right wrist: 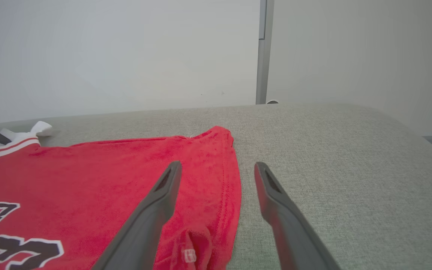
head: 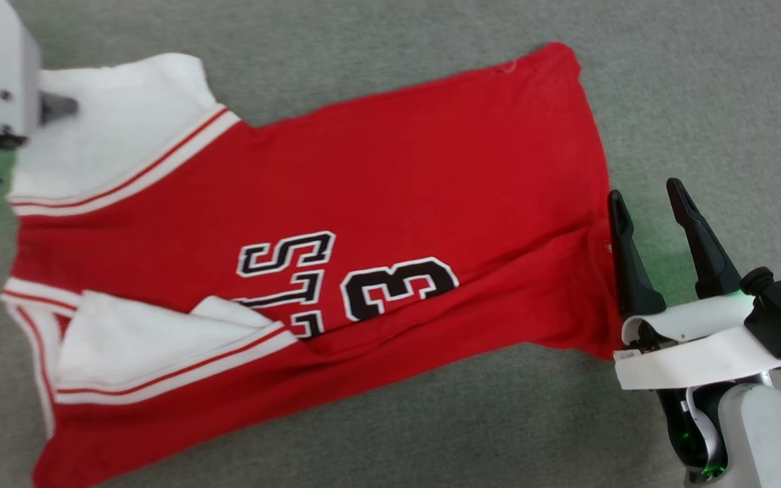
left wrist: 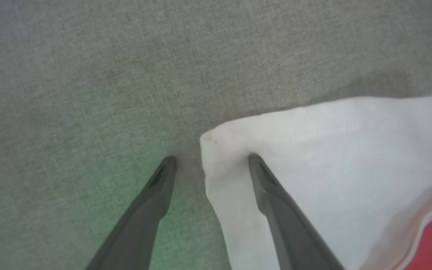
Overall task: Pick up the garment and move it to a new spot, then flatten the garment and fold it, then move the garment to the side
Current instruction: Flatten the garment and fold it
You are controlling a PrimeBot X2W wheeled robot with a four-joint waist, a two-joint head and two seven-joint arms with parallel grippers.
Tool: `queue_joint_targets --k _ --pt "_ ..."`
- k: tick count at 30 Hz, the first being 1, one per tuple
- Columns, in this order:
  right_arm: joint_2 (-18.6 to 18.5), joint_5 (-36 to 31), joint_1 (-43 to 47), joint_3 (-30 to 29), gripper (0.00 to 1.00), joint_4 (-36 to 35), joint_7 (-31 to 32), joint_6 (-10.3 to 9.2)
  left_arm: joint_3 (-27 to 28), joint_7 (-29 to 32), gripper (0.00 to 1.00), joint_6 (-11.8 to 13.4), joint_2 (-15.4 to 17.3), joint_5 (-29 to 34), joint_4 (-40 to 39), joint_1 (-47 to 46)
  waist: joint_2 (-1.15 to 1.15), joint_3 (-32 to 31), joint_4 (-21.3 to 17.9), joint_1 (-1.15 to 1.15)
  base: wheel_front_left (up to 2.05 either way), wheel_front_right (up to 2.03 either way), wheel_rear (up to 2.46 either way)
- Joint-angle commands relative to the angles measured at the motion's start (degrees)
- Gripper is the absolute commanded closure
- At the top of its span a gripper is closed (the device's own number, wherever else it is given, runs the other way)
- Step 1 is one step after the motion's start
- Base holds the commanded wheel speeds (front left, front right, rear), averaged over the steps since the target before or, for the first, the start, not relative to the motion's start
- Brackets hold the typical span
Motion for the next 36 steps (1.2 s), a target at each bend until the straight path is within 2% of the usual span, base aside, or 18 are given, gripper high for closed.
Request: queue_joint_targets --k 1,4,5,6,7,10,13,18,21,26,31,34,36 --pt "0.21 0.38 -1.0 0.11 0.0 0.05 -0.45 -0.04 -0.88 0.21 0.0 0.13 -0.67 0.3 0.79 1.14 0.0 2.19 -2.21 0.0 0.0 0.0 0.0" --pt "0.44 0.52 -1.38 0.25 0.0 0.57 -0.26 -0.04 -1.55 0.97 0.0 0.81 -1.65 0.17 2.81 2.27 0.0 2.18 -2.41 0.0 0.0 0.0 0.0" --pt "0.42 0.21 -1.54 0.31 0.0 0.73 -0.13 -0.04 -1.43 1.19 0.05 0.98 -2.39 -0.32 3.27 2.81 0.0 2.1 -2.44 0.0 0.0 0.0 0.0" --pt "0.46 0.14 -1.78 0.15 0.0 0.83 -0.11 -0.04 -1.3 1.81 0.55 1.12 -3.15 -1.07 3.68 3.28 0.0 1.97 -2.41 0.0 0.0 0.0 0.0" --pt "0.55 0.44 -1.92 -0.14 0.0 0.87 -0.03 -0.04 -1.42 3.33 1.0 0.89 -4.01 -1.89 4.0 3.89 0.0 1.77 -2.28 0.0 0.0 0.0 0.0" --pt "0.38 0.52 -2.29 -0.5 0.0 0.66 0.76 -0.04 -2.14 5.36 1.0 1.09 -4.93 -2.09 4.26 4.12 0.0 1.04 -1.65 0.0 0.0 0.0 0.0" --pt "0.11 1.39 -2.78 -0.66 0.0 0.51 2.64 -0.04 -1.96 4.7 1.0 0.08 -6.0 -2.29 3.56 3.84 0.0 0.26 -0.79 0.0 0.0 0.0 0.0" --pt "-1.44 4.66 -6.64 -0.51 0.0 0.42 10.25 -0.05 -1.75 2.93 1.0 -0.67 -7.09 -1.95 3.25 2.74 0.0 -0.95 0.83 0.0 0.0 0.0 0.0" --pt "-2.72 6.22 -11.16 -0.96 0.0 1.95 18.58 -0.05 -1.37 1.6 1.0 -0.83 -7.99 -2.12 3.47 2.06 0.0 -1.5 1.91 0.0 0.0 0.0 0.0" --pt "-5.15 7.13 -21.33 -1.48 0.0 7.14 37.5 -0.04 -1.5 0.18 1.0 -1.6 -9.81 -1.61 3.65 0.58 0.0 -1.61 4.05 0.0 0.0 0.0 0.0" --pt "-6.42 6.45 -31.48 -2.01 0.0 15.69 58.0 -0.05 -1.8 -0.86 1.0 -2.51 -11.78 -1.39 4.11 -0.65 0.0 -1.11 6.26 0.0 0.0 0.0 0.0" --pt "-5.48 7.27 -36.61 -2.28 0.0 20.67 65.98 -0.04 -1.9 -1.33 1.0 -3.15 -13.2 -1.51 4.36 -1.44 0.0 -0.44 7.66 0.0 0.0 0.0 0.0" --pt "-6.2 6.15 -39.47 -1.19 0.0 23.3 69.0 -0.04 -1.92 -1.75 1.0 -3.48 -14.11 -1.68 4.62 -2.01 0.0 0.11 8.54 0.0 0.0 0.0 0.0"
